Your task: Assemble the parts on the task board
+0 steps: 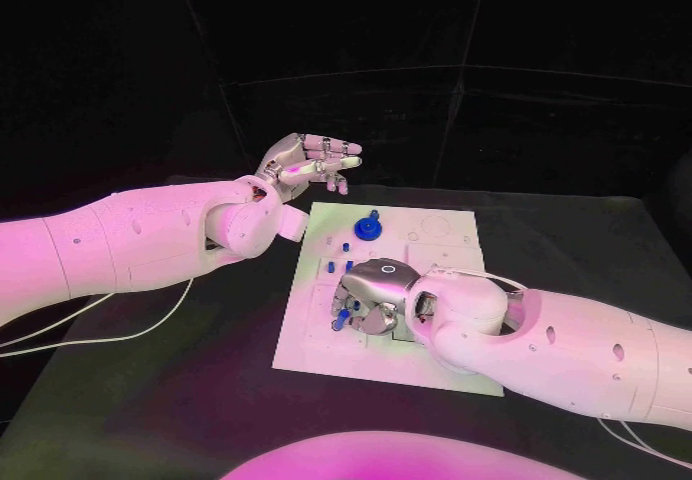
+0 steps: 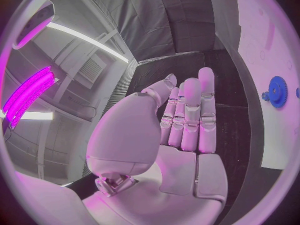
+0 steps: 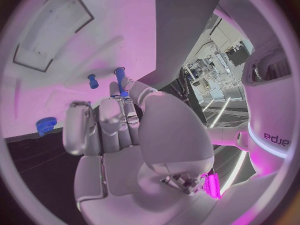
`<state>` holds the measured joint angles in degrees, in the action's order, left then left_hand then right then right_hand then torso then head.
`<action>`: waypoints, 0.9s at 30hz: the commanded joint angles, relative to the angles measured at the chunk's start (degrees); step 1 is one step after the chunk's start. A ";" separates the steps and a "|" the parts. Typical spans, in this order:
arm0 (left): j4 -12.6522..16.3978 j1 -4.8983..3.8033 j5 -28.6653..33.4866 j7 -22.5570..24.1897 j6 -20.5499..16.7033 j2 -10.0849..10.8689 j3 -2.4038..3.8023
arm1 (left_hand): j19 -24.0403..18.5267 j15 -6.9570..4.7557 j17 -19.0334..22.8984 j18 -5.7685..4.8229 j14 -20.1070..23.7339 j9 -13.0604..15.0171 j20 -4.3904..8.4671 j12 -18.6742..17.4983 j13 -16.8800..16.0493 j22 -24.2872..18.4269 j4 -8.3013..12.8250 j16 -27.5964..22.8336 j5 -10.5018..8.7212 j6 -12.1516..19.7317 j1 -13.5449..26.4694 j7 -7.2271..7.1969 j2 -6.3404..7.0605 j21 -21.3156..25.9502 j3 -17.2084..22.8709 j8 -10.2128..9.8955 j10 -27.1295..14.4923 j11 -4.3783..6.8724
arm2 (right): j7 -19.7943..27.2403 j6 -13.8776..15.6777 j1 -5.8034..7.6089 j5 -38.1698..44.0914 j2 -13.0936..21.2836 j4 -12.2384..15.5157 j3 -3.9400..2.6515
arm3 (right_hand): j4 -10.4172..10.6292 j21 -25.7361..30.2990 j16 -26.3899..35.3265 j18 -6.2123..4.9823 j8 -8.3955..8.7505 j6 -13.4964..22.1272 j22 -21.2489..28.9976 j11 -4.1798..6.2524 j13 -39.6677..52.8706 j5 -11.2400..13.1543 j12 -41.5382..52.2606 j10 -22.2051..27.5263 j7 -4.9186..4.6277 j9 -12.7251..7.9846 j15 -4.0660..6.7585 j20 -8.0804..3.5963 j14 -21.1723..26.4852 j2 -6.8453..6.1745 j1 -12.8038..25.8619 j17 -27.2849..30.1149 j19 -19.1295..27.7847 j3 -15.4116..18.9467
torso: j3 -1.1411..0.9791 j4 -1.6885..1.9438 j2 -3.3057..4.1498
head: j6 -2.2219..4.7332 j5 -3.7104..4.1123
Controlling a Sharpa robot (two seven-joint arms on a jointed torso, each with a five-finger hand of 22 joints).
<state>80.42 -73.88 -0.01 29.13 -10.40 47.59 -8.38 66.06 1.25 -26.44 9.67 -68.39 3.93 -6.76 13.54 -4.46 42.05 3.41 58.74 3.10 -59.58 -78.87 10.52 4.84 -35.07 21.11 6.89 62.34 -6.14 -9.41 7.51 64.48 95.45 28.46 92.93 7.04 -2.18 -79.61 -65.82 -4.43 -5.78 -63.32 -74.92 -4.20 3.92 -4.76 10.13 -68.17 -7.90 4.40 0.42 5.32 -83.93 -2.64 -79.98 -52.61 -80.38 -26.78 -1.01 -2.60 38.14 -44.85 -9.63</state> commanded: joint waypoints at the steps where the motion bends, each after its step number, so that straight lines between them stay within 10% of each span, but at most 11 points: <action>1: 0.00 -0.09 0.18 0.47 0.69 -0.09 0.05 | 0.02 0.10 0.13 0.79 0.34 0.04 -0.23 0.40 0.04 -0.14 -0.02 0.17 0.10 0.59 -0.06 -0.01 -0.71 0.34 -0.39 0.46 -0.49 -0.19 | 0.16 -0.31 0.02 1.43 -0.31 -0.20 0.00 | -0.22 -0.27 -0.28 0.77 -0.15 -0.48 -0.68 0.07 0.06 -0.30 -0.21 -0.32 -0.45 0.09 0.27 0.10 -0.58 -0.54 0.06 0.06 -0.25 -0.25 | 0.03 0.03 0.02 | -0.03 0.00; 27: 0.16 -0.09 0.18 0.35 0.81 -0.03 0.05 | 0.02 0.10 0.13 0.79 0.34 0.04 -0.23 0.40 0.04 -0.14 -0.02 0.17 0.10 0.59 -0.06 -0.01 -0.71 0.34 -0.39 0.46 -0.49 -0.19 | -1.04 -3.53 -0.12 2.56 -2.29 -2.04 0.02 | -0.16 -0.13 -0.20 0.71 0.39 0.02 -0.48 -0.13 0.04 -0.13 -1.14 -0.10 -0.66 -0.11 0.08 0.26 -0.46 -1.04 0.98 0.36 0.00 -0.13 | 0.03 0.03 -0.03 | -0.16 0.01</action>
<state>80.48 -73.88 -0.01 29.10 -10.25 47.58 -8.38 66.06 1.25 -26.37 9.67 -68.39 3.93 -6.76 13.76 -4.46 41.98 3.41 58.74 3.10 -59.58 -78.87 10.52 4.84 -35.07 21.11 7.16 62.14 -6.35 -9.87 5.49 64.29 97.17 26.28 90.94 7.03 -2.18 -79.61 -65.78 -4.43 -5.46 -63.43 -74.91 -4.20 3.93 -4.65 9.30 -68.17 -8.22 4.41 0.42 5.32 -83.93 -3.42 -79.21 -52.31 -80.38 -26.78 -0.95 -2.55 38.12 -45.03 -9.65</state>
